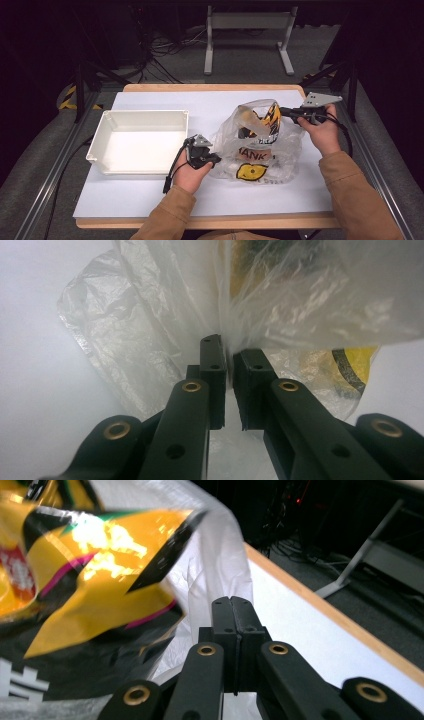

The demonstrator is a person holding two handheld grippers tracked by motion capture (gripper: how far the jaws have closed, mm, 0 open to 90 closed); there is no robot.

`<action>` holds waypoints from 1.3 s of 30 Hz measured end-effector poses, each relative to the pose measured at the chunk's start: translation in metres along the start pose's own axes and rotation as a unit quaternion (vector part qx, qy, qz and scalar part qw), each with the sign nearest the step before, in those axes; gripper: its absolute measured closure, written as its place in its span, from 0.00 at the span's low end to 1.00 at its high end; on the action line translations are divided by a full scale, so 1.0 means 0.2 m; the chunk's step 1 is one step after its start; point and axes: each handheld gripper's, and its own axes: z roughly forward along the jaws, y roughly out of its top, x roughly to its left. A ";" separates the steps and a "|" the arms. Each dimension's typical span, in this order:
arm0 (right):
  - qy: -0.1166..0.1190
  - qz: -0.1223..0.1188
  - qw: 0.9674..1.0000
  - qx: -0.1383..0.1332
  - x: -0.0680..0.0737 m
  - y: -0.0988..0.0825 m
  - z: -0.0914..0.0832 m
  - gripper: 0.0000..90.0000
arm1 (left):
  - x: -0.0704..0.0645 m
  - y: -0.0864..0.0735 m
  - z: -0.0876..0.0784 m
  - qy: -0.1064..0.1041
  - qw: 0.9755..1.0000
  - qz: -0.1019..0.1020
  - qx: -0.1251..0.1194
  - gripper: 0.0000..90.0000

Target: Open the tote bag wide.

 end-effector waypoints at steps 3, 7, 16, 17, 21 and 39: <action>0.005 0.009 1.000 0.006 0.00 -0.04 0.03 1.00 | 0.00 0.00 0.00 0.001 1.000 -0.002 -0.002 0.93; 0.012 0.012 1.000 0.018 0.00 -0.07 0.04 1.00 | 0.00 0.00 0.00 0.001 1.000 -0.002 -0.001 0.93; 0.035 0.015 0.997 0.061 0.01 -0.15 0.11 1.00 | 0.01 -0.02 0.02 -0.005 1.000 -0.009 0.014 0.93; 0.040 0.017 0.997 0.062 0.02 -0.16 0.11 1.00 | 0.01 -0.02 0.02 -0.005 1.000 -0.009 0.014 0.93; 0.049 0.022 0.996 0.073 0.02 -0.20 0.12 1.00 | 0.01 -0.02 0.02 -0.005 1.000 -0.013 0.016 0.93; 0.076 0.029 0.987 0.140 0.07 -0.37 0.09 1.00 | 0.00 -0.04 0.05 -0.001 0.999 -0.018 0.041 0.91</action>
